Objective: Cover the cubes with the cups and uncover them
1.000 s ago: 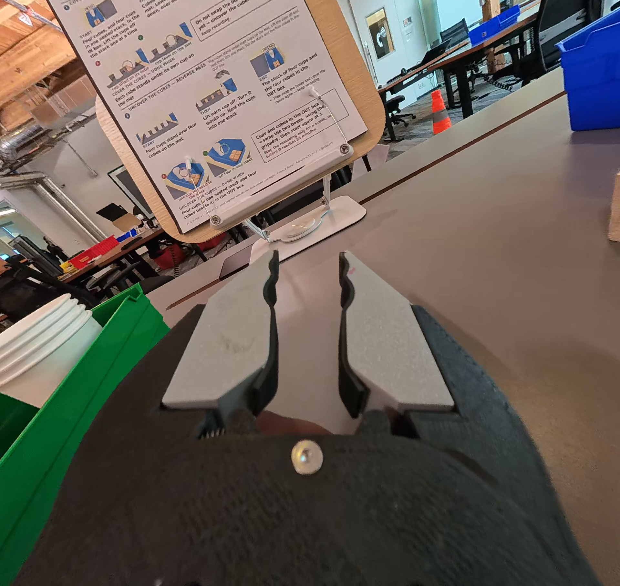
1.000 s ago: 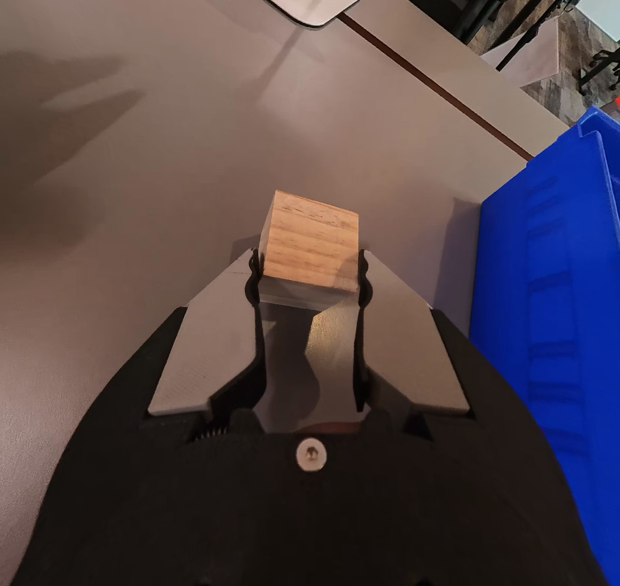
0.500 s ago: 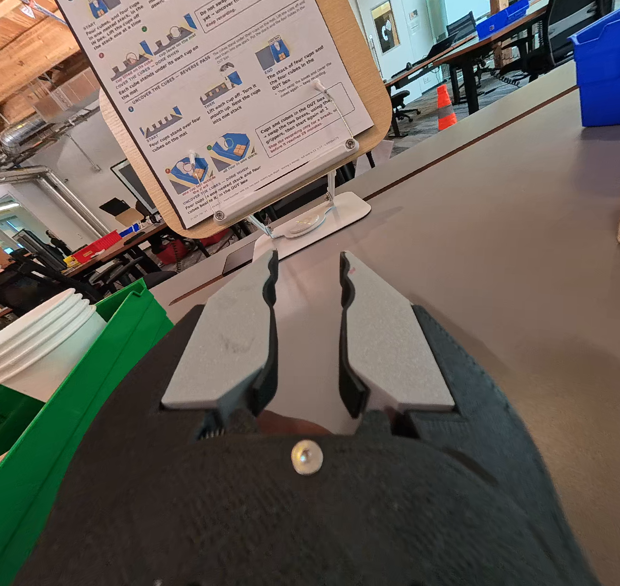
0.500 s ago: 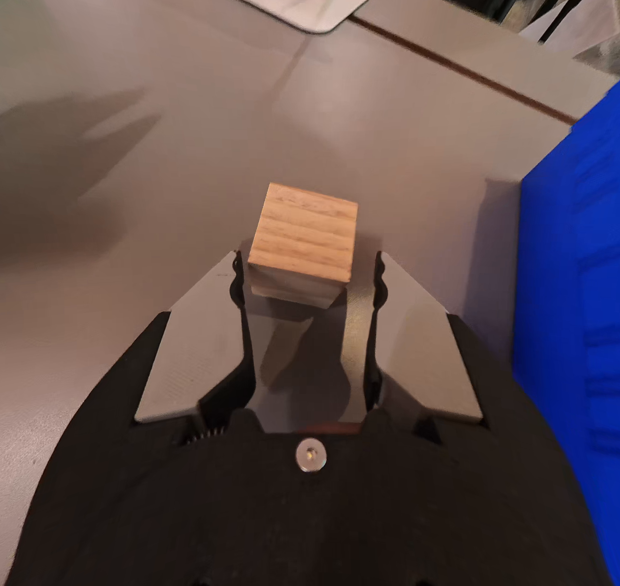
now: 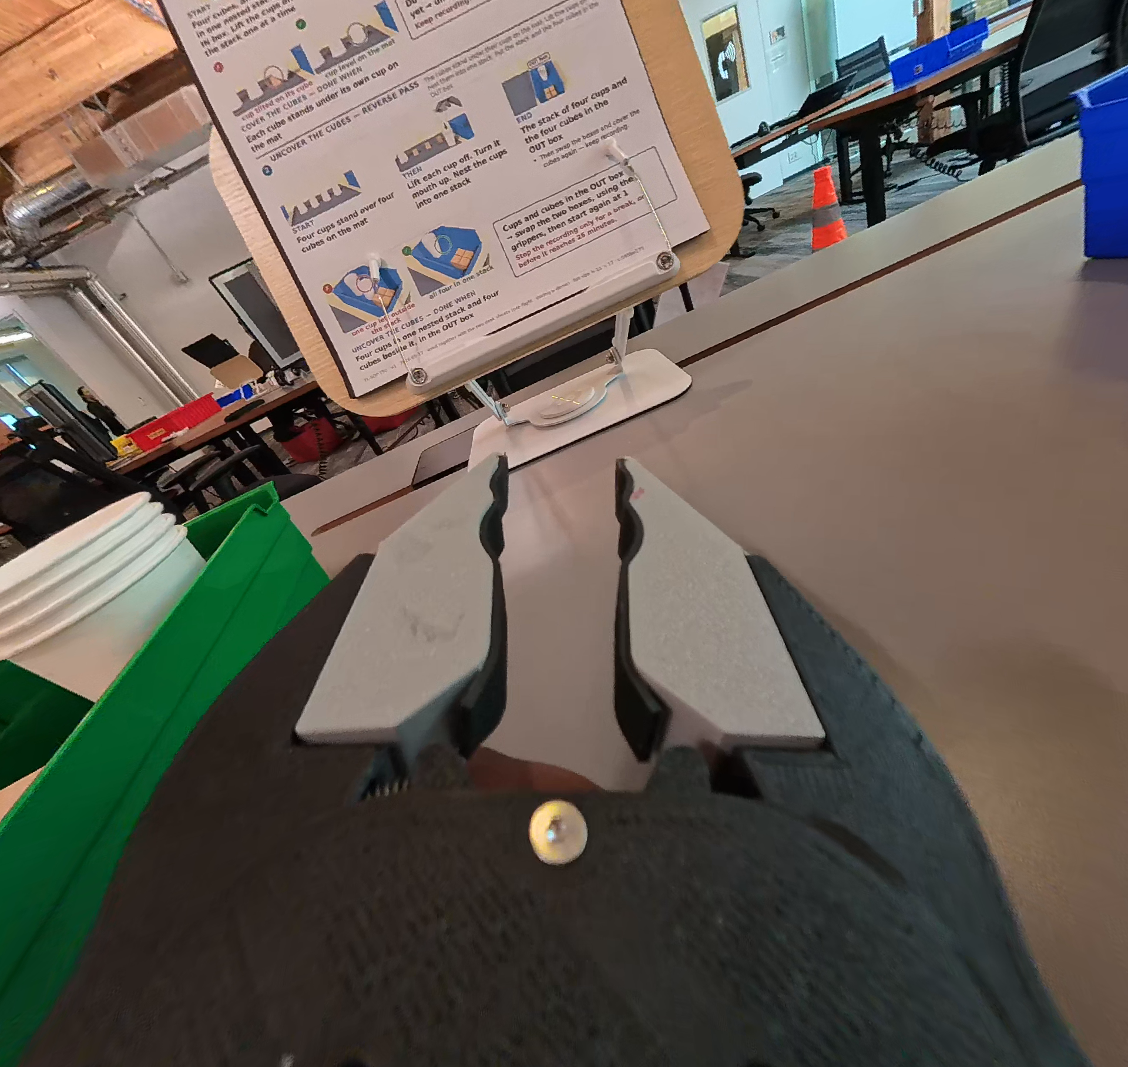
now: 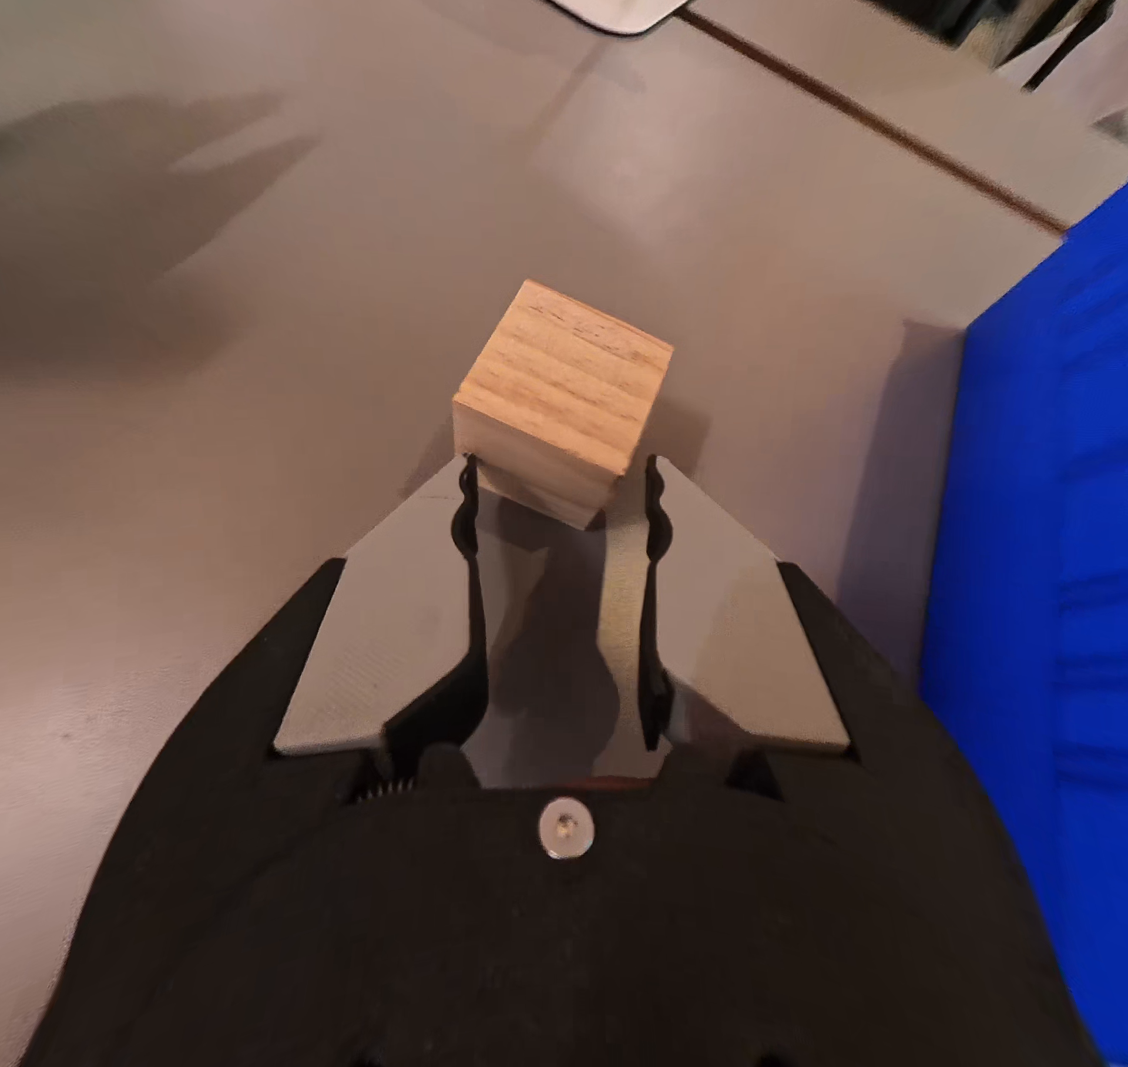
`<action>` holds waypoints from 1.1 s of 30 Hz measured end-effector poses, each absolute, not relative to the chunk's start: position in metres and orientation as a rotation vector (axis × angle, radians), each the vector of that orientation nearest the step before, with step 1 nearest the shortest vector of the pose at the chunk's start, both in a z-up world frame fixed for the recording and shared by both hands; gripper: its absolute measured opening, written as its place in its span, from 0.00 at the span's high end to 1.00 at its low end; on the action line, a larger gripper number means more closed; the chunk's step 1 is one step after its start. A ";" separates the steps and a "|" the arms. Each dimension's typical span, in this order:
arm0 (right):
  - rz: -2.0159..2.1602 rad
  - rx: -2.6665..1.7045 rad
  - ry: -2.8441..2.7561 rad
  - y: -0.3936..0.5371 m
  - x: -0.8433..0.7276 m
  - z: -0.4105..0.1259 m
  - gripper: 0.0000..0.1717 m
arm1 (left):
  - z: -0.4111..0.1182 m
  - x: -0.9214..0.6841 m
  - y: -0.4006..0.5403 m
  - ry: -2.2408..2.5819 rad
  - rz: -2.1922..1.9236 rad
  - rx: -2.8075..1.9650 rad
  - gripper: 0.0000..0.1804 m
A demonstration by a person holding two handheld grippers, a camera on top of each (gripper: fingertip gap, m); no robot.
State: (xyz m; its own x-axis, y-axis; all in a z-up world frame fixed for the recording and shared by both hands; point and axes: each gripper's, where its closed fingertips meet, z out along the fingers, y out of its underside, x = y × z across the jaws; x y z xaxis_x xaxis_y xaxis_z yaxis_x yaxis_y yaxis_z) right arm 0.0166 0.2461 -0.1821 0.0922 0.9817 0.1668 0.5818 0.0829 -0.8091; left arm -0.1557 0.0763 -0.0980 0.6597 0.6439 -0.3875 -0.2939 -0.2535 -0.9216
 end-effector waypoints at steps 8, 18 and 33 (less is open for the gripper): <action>0.678 -1.498 -1.538 0.244 0.022 -0.168 0.71 | -0.103 -0.162 0.072 -0.349 0.875 -1.631 0.85; 0.762 -1.404 -1.441 0.242 0.025 -0.138 0.76 | -0.128 -0.120 0.037 -0.141 0.768 -1.863 0.96; 0.744 -1.291 -1.396 0.233 0.026 -0.120 0.79 | -0.133 -0.250 -0.143 -0.905 0.424 -2.236 0.59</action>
